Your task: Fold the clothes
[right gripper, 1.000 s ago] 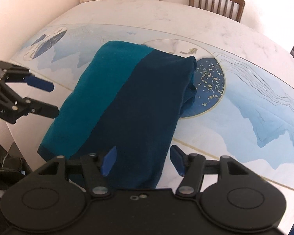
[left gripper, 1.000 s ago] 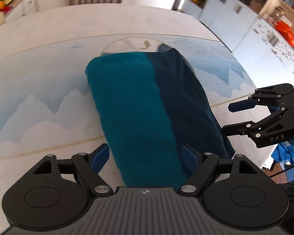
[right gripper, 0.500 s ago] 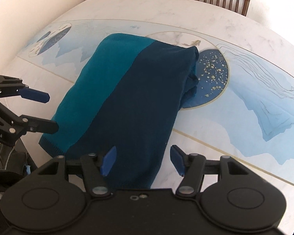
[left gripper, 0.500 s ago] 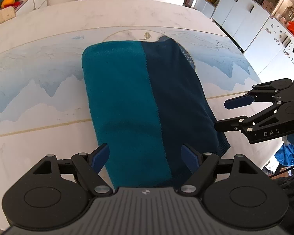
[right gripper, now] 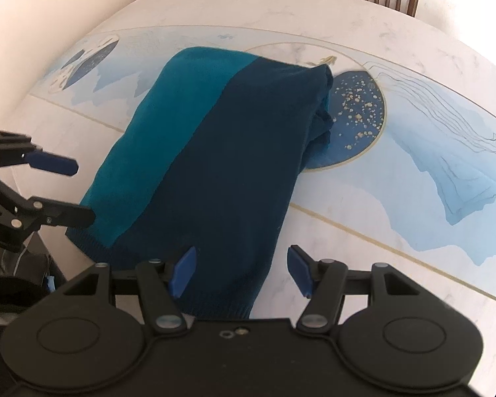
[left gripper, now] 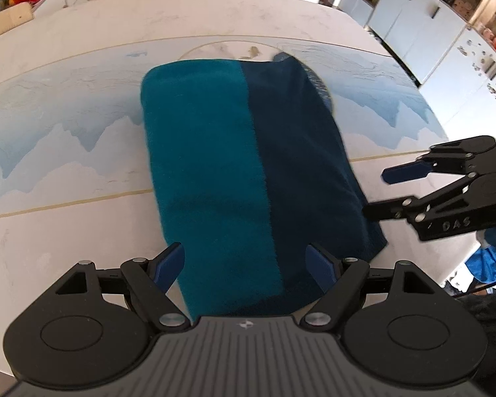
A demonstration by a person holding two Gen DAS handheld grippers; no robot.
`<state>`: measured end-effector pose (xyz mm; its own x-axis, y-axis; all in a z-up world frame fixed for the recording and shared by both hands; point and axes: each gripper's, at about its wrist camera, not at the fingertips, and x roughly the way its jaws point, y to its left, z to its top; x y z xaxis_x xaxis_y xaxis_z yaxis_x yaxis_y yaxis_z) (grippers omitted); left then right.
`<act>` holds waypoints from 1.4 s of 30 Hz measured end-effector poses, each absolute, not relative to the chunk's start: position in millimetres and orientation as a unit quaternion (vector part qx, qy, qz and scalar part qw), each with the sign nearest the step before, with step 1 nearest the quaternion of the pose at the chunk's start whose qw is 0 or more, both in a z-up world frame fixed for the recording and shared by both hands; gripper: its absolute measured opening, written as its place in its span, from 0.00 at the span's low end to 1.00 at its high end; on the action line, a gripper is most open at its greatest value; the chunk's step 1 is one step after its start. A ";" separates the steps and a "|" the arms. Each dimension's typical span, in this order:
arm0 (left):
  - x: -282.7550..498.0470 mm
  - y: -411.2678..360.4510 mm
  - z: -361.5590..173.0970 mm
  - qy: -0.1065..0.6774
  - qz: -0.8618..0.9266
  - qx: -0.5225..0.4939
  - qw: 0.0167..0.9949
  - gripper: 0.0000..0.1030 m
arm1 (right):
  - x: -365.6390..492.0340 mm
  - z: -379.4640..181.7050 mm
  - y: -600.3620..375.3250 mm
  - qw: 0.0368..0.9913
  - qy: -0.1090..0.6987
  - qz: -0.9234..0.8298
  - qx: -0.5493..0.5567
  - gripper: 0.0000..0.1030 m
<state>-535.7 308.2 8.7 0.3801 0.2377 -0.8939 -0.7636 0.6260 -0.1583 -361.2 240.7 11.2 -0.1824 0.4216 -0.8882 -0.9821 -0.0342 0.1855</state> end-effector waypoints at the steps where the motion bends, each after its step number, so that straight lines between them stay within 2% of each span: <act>1: -536.3 310.4 7.0 0.453 0.325 -0.291 0.777 0.78 | -359.6 11.2 243.2 0.553 0.425 0.639 -0.325 1.00; 9: -527.7 337.3 -10.2 0.446 0.348 -0.304 0.767 0.78 | -348.1 4.2 285.4 0.573 0.420 0.631 -0.312 1.00; 25: -513.0 360.9 -35.0 0.444 0.343 -0.324 0.761 0.76 | -371.3 -16.9 307.9 0.548 0.438 0.627 -0.338 1.00; 26: -513.3 361.1 -35.2 0.442 0.345 -0.324 0.762 0.71 | -371.5 -17.2 308.7 0.548 0.436 0.628 -0.339 1.00; 28: -513.8 361.2 -34.7 0.440 0.348 -0.319 0.764 0.47 | -372.2 -17.4 309.5 0.550 0.432 0.629 -0.340 1.00; 31: -515.8 361.3 -34.2 0.435 0.346 -0.314 0.769 0.33 | -373.4 -16.9 310.5 0.553 0.427 0.630 -0.338 1.00; 37: -528.5 368.0 -34.3 0.418 0.335 -0.319 0.782 0.20 | -385.3 -12.1 317.3 0.551 0.408 0.641 -0.346 1.00; 42: -550.2 384.4 -33.0 0.405 0.339 -0.315 0.789 0.18 | -405.5 -10.1 335.1 0.551 0.404 0.639 -0.354 1.00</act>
